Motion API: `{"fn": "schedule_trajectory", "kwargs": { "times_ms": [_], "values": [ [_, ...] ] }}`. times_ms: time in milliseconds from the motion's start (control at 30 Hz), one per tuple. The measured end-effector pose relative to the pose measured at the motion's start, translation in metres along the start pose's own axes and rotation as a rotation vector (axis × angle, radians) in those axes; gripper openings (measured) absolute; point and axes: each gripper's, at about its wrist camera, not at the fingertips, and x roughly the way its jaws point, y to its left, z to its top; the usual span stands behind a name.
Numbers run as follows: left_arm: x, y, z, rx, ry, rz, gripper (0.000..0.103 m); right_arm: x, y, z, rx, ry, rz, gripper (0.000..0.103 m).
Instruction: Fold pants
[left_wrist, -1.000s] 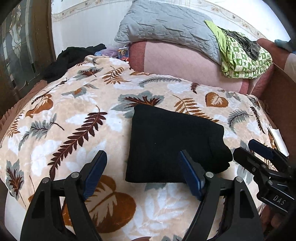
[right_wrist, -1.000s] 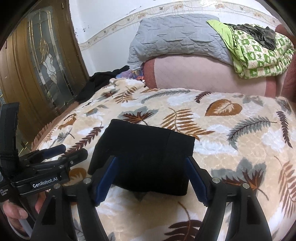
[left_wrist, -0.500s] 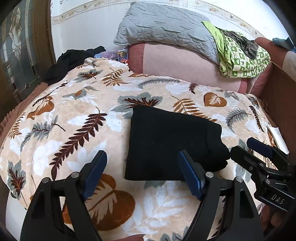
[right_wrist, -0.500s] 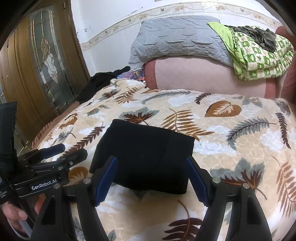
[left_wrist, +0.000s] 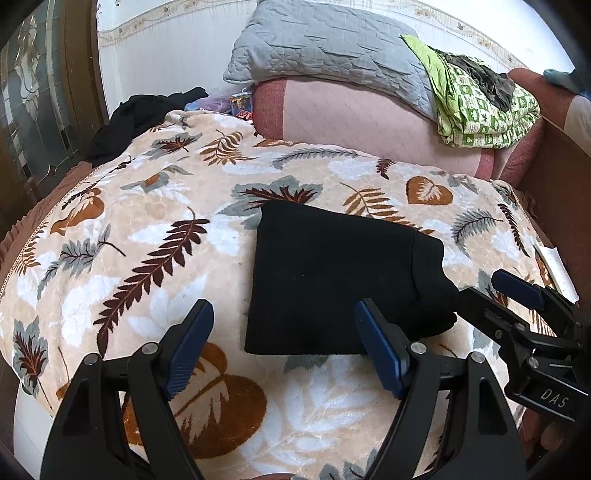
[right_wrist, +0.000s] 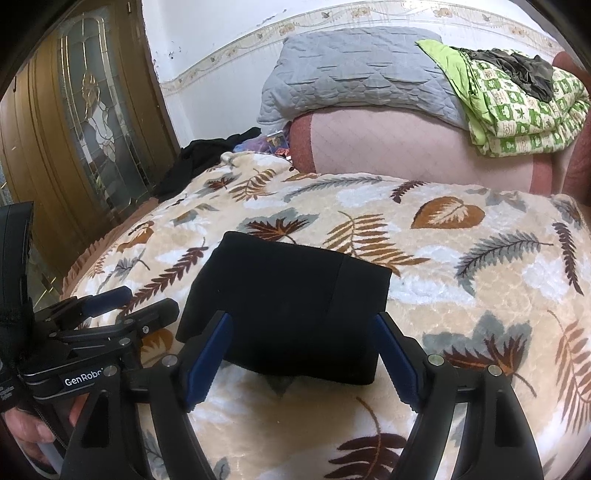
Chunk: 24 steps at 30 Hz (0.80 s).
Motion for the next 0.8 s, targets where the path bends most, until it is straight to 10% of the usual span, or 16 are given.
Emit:
{"fn": "schedule_trajectory", "kwargs": {
  "times_ms": [800],
  "values": [
    [0.0065, -0.0009, -0.0037, 0.001, 0.015, 0.0, 0.079, 0.0073, -0.002, -0.0051, 0.005, 0.016, 0.001, 0.08]
  ]
}}
